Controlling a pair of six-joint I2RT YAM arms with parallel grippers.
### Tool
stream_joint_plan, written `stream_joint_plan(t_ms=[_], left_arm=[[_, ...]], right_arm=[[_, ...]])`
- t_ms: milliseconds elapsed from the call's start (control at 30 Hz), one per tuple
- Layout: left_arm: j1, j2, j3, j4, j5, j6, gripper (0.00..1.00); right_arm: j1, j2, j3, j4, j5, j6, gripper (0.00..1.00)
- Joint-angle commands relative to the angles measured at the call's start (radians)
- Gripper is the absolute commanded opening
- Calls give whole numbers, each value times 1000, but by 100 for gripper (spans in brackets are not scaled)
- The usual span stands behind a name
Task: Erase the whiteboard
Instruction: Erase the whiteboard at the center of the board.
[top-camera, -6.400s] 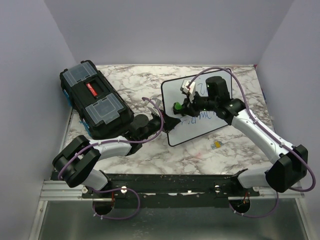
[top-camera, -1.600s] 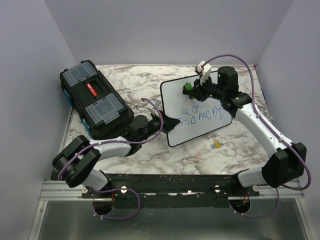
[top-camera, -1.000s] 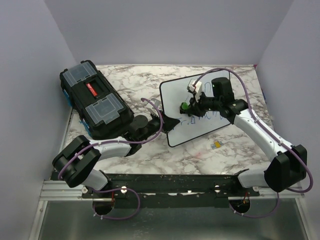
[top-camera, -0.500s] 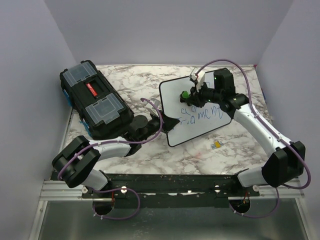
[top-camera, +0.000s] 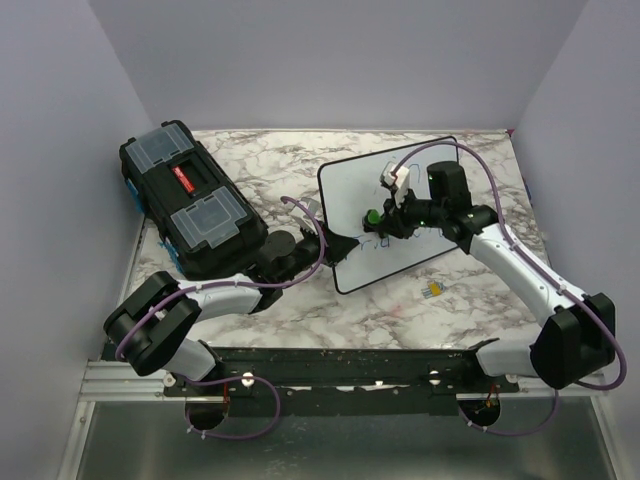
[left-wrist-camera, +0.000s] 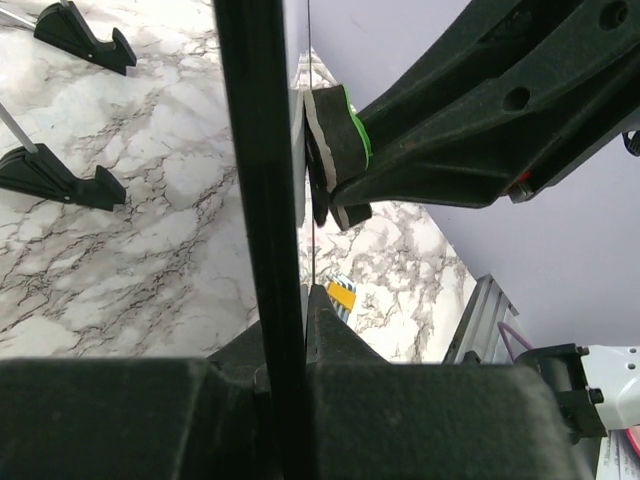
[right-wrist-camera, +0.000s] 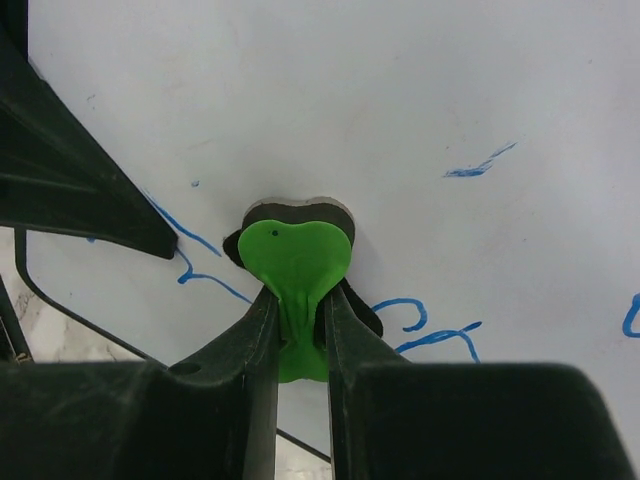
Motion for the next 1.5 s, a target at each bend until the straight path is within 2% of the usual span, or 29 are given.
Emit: stream_joint_plan(t_ms=[0, 133, 300, 600, 667, 867, 1033, 1100, 1200, 1300, 1467], left_arm=[[-14, -46, 16, 151, 52, 58, 0], [-15, -49, 14, 148, 48, 59, 0], [-14, -52, 10, 155, 48, 58, 0], [-14, -64, -1, 161, 50, 66, 0], [-13, -62, 2, 163, 51, 66, 0], [-14, -47, 18, 162, 56, 61, 0], [-14, -42, 25, 149, 55, 61, 0], [-15, -44, 27, 143, 55, 62, 0], [-14, -47, 30, 133, 55, 66, 0], [-14, -54, 27, 128, 54, 69, 0], [-15, -61, 20, 133, 54, 71, 0]], right_arm=[[-11, 59, 96, 7, 41, 37, 1], [-11, 127, 205, 19, 36, 56, 1], [-11, 159, 267, 44, 138, 97, 1], [-28, 80, 111, 43, 230, 69, 1], [-28, 64, 96, 3, 188, 31, 1], [-19, 87, 108, -166, -107, -121, 1], [40, 114, 150, -163, -135, -126, 1], [43, 127, 188, -121, -115, -68, 1], [41, 134, 242, -31, 8, 44, 1], [27, 124, 257, 51, 68, 116, 1], [-25, 130, 236, 80, 167, 159, 1]])
